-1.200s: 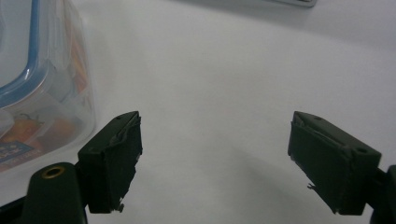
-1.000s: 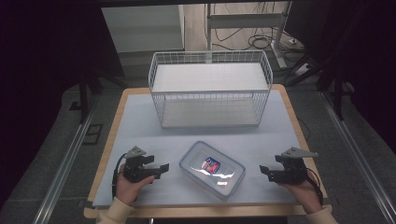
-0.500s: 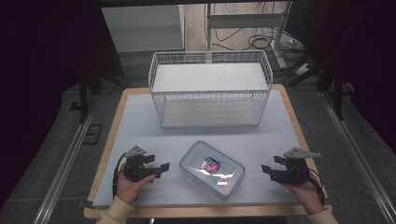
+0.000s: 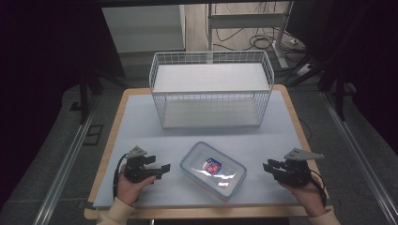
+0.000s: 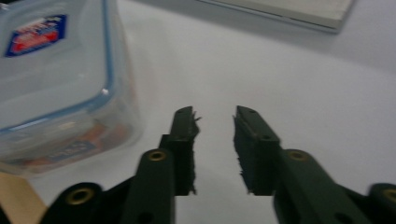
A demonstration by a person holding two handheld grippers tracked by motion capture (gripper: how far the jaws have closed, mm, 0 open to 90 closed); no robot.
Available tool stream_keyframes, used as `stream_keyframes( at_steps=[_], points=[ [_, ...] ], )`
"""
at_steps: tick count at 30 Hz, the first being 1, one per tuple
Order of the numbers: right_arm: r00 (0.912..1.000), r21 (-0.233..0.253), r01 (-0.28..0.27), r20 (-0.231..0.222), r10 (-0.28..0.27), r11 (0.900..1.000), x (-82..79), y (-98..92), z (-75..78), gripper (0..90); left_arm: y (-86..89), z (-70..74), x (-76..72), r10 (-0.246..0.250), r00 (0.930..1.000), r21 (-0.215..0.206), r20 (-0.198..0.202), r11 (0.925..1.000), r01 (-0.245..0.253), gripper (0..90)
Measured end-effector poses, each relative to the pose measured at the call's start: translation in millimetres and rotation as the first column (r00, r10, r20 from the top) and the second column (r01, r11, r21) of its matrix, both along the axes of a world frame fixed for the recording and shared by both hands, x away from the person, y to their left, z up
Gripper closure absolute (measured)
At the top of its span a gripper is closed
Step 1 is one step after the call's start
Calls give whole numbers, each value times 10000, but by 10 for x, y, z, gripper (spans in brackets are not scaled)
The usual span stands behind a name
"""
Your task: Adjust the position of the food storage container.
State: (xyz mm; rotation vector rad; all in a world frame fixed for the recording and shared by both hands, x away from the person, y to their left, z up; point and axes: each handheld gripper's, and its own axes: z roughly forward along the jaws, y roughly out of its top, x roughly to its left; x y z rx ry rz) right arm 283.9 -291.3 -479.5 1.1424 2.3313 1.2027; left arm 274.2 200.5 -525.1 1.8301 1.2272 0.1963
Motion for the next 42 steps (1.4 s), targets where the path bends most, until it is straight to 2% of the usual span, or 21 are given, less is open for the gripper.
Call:
stream_keyframes(
  at_steps=[2, 3, 4, 7, 12, 13, 14, 20, 21, 22, 24, 25, 26, 29, 34, 38, 40, 42],
  points=[
    [9995, 126, -300, 14, 300, 9995, -18, 37, 32, 795, -2, -4, 3, 10, 10000, 16, -20, 10000, -10, 189],
    [9995, 126, -300, 14, 300, 9995, -18, 37, 32, 795, -2, -4, 3, 10, 10000, 16, -20, 10000, -10, 189],
    [9981, 208, -613, 28, 612, 9979, -42, 86, 66, 849, -5, -5, 5, 24, 10000, -2, -19, 10000, -24, 189],
    [9943, 269, -1059, 155, 1055, 9940, -89, 178, 132, 891, -8, -4, 6, 28, 10000, 2, -16, 10000, -28, 189],
    [9809, 388, -1927, 333, 1915, 9805, -192, 425, 252, 894, -9, -3, 4, 53, 10000, 8, -25, 10000, -53, 189],
    [9809, 388, -1927, 333, 1915, 9805, -192, 425, 252, 894, -9, -3, 4, 53, 10000, 8, -25, 10000, -53, 189],
    [9720, 310, -2326, 414, 2313, 9721, -240, 561, 292, 894, -8, -3, 5, 66, 10000, -11, -33, 10000, -66, 189],
    [9334, -16, -3559, 473, 3556, 9345, -351, 979, 355, 895, -2, -5, 7, 62, 10000, -18, -47, 10000, -62, 189],
    [9334, -16, -3559, 473, 3556, 9345, -351, 979, 355, 895, 0, -5, 7, 63, 10000, -21, -56, 10000, -63, 189],
    [9176, -53, -3952, 447, 3950, 9186, -392, 1110, 350, 895, 2, -5, 6, 63, 10000, -17, -49, 10000, -64, 189],
    [9050, -102, -4236, 383, 4237, 9058, -439, 1198, 337, 895, 6, -6, 7, 29, 10000, 22, -62, 10000, -29, 189],
    [9050, -102, -4236, 383, 4237, 9058, -439, 1198, 337, 895, 6, -6, 7, 29, 10000, 22, -62, 10000, -29, 189],
    [8896, -130, -4558, 254, 4560, 8900, -502, 1278, 311, 895, 3, -10, 7, 22, 10000, 35, -63, 10000, -22, 190],
    [8713, -226, -4904, 68, 4906, 8712, -588, 1355, 253, 895, -1, -13, 8, 0, 10000, 63, -76, 10000, 0, 190],
    [8641, -492, -5033, -269, 5026, 8627, -660, 1408, 120, 895, -11, -15, 4, 9, 10000, 68, -59, 10000, -9, 190],
    [8715, -791, -4905, -459, 4883, 8679, -656, 1391, 37, 896, -7, -20, 9, 3, 10000, 68, -81, 10000, -3, 190],
    [8696, -636, -4934, -570, 4904, 8675, -648, 1374, 25, 897, -6, -24, 10, 5, 10000, 63, -98, 10000, -4, 190],
    [8681, -745, -4962, -610, 4927, 8650, -658, 1378, 16, 896, -7, -25, 10, -4, 9999, 50, -122, 10000, 5, 190]
  ],
)
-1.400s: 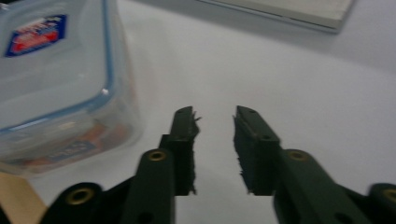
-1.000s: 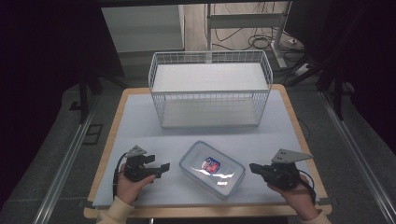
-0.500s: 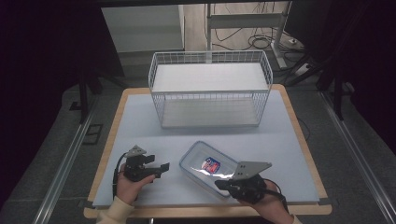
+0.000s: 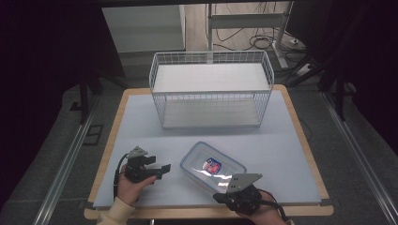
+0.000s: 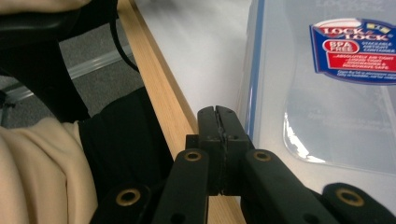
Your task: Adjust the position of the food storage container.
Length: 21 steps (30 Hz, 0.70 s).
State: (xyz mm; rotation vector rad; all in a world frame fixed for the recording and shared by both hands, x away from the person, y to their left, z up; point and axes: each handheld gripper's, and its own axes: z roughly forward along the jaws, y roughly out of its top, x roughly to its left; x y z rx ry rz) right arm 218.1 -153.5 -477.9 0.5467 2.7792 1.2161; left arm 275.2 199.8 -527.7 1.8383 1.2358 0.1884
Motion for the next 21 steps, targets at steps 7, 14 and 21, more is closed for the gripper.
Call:
stream_keyframes(
  at_steps=[7, 14, 21],
  points=[
    [9999, -222, 14, 127, -12, 9998, -28, 16, -25, 897, 0, 1, -3, -6, 10000, 13, 14, 10000, 6, 190],
    [9995, -335, 228, 204, -221, 9992, -4, -73, -8, 897, 9, 1, -1, -10, 10000, 14, 14, 10000, 10, 190],
    [9965, -349, 798, 283, -788, 9962, 79, -226, 3, 897, 9, 1, -1, -23, 10000, 30, 9, 10000, 22, 190]
  ],
)
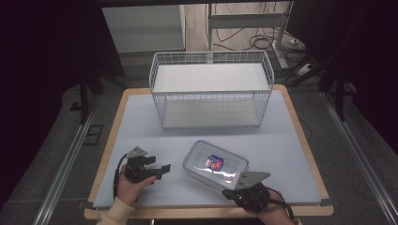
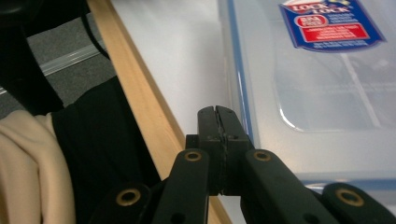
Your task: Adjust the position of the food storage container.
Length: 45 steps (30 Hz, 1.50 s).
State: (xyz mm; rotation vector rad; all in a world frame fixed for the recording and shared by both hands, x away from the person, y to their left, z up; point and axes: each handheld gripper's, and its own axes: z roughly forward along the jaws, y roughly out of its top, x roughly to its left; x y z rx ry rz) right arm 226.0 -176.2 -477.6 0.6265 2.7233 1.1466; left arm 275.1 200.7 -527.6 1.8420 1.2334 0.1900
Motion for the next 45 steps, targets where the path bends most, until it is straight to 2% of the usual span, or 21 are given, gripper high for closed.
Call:
stream_keyframes(
  at_steps=[12, 22, 29, 37, 45],
  points=[
    [9970, 31, 765, 81, -765, 9971, 140, -216, 28, 897, 2, -2, 1, 2, 10000, 8, -5, 10000, -2, 190],
    [9892, 126, 1458, 118, -1460, 9892, 273, -393, 41, 897, -2, -5, 3, 9, 10000, -2, -20, 10000, -9, 190],
    [9844, 134, 1742, 229, -1745, 9846, 325, -436, 46, 897, -8, -6, 3, 5, 10000, 17, -19, 10000, -5, 191],
    [9748, 307, 2210, 239, -2217, 9748, 424, -495, 48, 898, -11, -6, 6, 20, 10000, 19, -19, 10000, -19, 191],
    [9703, 347, 2386, 317, -2397, 9705, 472, -526, 44, 898, -15, -7, 10, 12, 10000, 16, -13, 10000, -12, 191]
  ],
)
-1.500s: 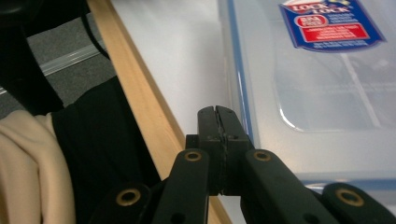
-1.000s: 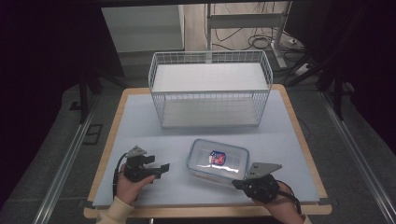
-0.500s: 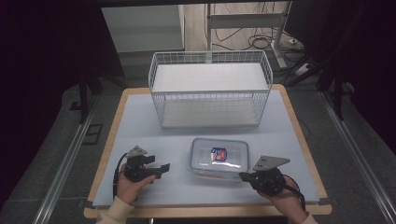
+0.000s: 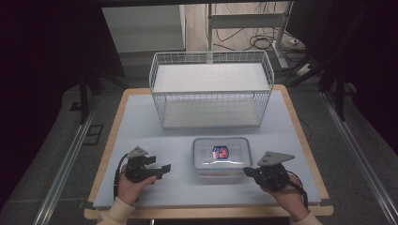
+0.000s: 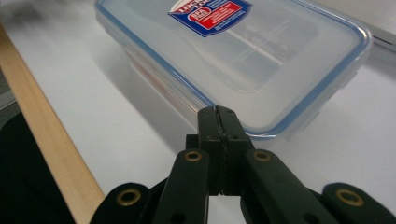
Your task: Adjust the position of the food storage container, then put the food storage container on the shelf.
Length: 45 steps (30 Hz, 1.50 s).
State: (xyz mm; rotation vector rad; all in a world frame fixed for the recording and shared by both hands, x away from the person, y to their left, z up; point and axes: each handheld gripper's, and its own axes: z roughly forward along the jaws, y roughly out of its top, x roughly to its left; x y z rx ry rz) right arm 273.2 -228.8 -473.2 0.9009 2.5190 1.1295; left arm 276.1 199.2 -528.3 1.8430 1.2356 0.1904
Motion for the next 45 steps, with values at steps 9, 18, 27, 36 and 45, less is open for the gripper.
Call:
stream_keyframes(
  at_steps=[9, 18, 27, 36, 45],
  points=[
    [9997, 495, -5, 244, -7, 9988, -17, -55, 54, 897, 13, 7, -1, 36, 10000, -19, 5, 10000, -36, 191],
    [9925, 1315, 1101, 392, -1162, 9852, 154, -344, 178, 896, -2, 55, -5, 89, 9999, -157, 122, 9998, -87, 190],
    [9664, 1277, 2568, -434, -2533, 9580, 590, -575, 41, 865, 0, 60, -4, 67, 9999, -159, 121, 9999, -65, 189],
    [9623, 1140, 2661, -894, -2569, 9572, 595, -656, -102, 796, -23, 64, -1, -5, 9999, -116, 153, 9999, 7, 188],
    [9590, 1990, 2810, -951, -2669, 9389, 628, -667, -62, 342, -17, 121, -27, 54, 9999, -568, 98, 9984, -48, 177]
  ],
)
